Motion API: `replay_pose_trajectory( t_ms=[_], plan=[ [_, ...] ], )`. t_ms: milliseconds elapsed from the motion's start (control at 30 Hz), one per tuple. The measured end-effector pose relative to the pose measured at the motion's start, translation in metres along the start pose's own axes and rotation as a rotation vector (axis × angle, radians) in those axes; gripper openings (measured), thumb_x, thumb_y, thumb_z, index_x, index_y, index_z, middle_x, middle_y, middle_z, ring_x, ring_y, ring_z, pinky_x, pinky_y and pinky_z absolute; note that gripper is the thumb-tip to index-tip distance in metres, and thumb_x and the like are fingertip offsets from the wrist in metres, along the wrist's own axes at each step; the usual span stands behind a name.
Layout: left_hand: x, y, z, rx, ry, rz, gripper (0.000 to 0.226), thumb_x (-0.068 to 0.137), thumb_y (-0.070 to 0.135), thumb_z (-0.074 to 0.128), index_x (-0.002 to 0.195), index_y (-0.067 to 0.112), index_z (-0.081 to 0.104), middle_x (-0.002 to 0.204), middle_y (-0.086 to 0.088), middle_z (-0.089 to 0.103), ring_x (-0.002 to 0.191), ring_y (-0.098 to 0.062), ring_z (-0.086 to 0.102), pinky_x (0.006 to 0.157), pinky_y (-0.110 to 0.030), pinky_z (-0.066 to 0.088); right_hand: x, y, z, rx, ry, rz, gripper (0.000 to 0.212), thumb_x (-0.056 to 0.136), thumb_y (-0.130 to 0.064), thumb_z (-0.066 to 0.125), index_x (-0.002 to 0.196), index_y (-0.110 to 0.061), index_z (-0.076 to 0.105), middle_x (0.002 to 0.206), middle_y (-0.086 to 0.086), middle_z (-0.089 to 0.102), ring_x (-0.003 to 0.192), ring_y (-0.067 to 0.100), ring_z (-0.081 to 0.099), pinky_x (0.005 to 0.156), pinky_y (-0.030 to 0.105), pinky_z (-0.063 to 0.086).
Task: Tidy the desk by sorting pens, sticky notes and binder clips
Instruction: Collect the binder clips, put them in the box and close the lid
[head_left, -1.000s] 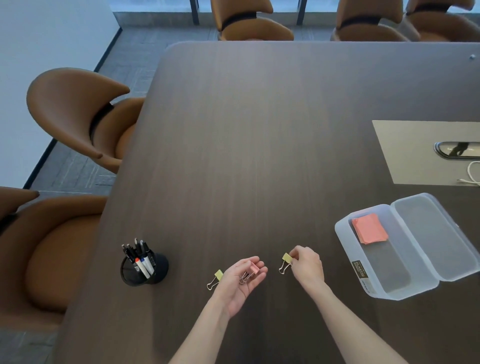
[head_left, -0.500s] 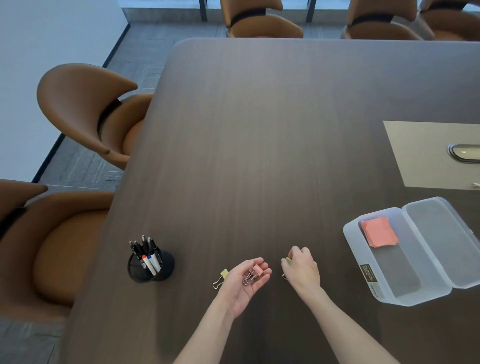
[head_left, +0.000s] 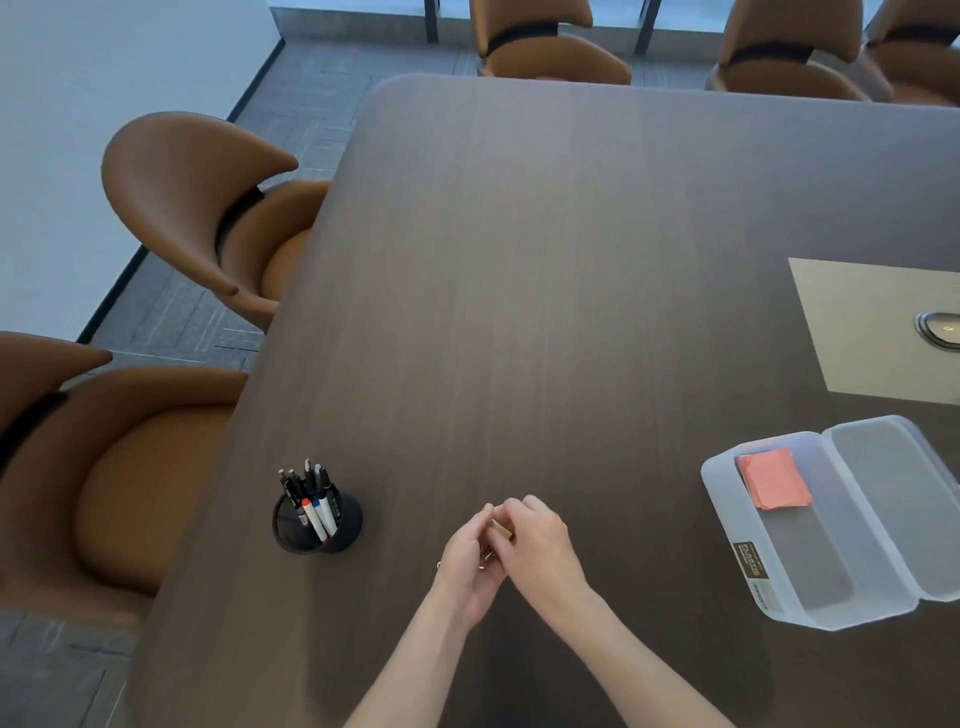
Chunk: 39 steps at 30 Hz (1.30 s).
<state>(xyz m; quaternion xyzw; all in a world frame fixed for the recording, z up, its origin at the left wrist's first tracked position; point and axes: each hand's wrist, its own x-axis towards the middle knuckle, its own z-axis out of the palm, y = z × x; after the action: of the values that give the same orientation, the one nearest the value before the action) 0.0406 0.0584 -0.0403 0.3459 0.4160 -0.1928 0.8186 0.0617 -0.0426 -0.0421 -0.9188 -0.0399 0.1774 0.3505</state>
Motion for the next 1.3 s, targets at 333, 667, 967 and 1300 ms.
replay_pose_trajectory(
  t_ms=[333, 667, 967, 1300],
  plan=[
    [-0.011, 0.032, -0.057, -0.165, 0.031, 0.113, 0.03, 0.101, 0.011, 0.054, 0.117, -0.012, 0.064, 0.109, -0.027, 0.069, 0.099, -0.034, 0.072, 0.086, -0.041, 0.062, 0.016, -0.004, 0.011, -0.126, -0.034, 0.031, 0.017, 0.09, -0.022, 0.058, 0.105, -0.022, 0.066, 0.1, -0.002, 0.06, 0.089, 0.021, 0.065, 0.076, 0.034, 0.052],
    [-0.017, 0.048, -0.097, -0.257, 0.082, 0.081, 0.042, 0.103, 0.026, 0.052, 0.117, -0.011, 0.066, 0.103, -0.025, 0.074, 0.097, -0.035, 0.073, 0.071, -0.038, 0.064, 0.016, 0.003, 0.068, -0.437, -0.299, -0.118, 0.03, 0.088, -0.013, 0.062, 0.117, -0.02, 0.054, 0.108, 0.003, 0.047, 0.088, 0.025, 0.058, 0.07, 0.036, 0.052],
    [-0.01, 0.046, -0.089, -0.236, 0.078, 0.063, 0.04, 0.105, 0.022, 0.048, 0.116, -0.013, 0.065, 0.105, -0.028, 0.07, 0.095, -0.036, 0.073, 0.078, -0.043, 0.064, 0.012, 0.011, 0.038, -0.122, -0.034, -0.068, 0.029, 0.081, -0.013, 0.063, 0.108, -0.024, 0.066, 0.092, -0.007, 0.05, 0.077, 0.012, 0.057, 0.067, 0.017, 0.045],
    [0.0, 0.005, -0.001, 0.042, -0.033, 0.022, 0.039, 0.106, 0.023, 0.045, 0.117, -0.006, 0.068, 0.1, -0.02, 0.072, 0.09, -0.027, 0.068, 0.083, -0.038, 0.055, -0.022, 0.008, -0.021, 0.158, -0.051, -0.09, 0.047, 0.085, -0.009, 0.066, 0.12, -0.04, 0.068, 0.091, -0.01, 0.053, 0.071, -0.001, 0.053, 0.073, 0.008, 0.042]
  ],
)
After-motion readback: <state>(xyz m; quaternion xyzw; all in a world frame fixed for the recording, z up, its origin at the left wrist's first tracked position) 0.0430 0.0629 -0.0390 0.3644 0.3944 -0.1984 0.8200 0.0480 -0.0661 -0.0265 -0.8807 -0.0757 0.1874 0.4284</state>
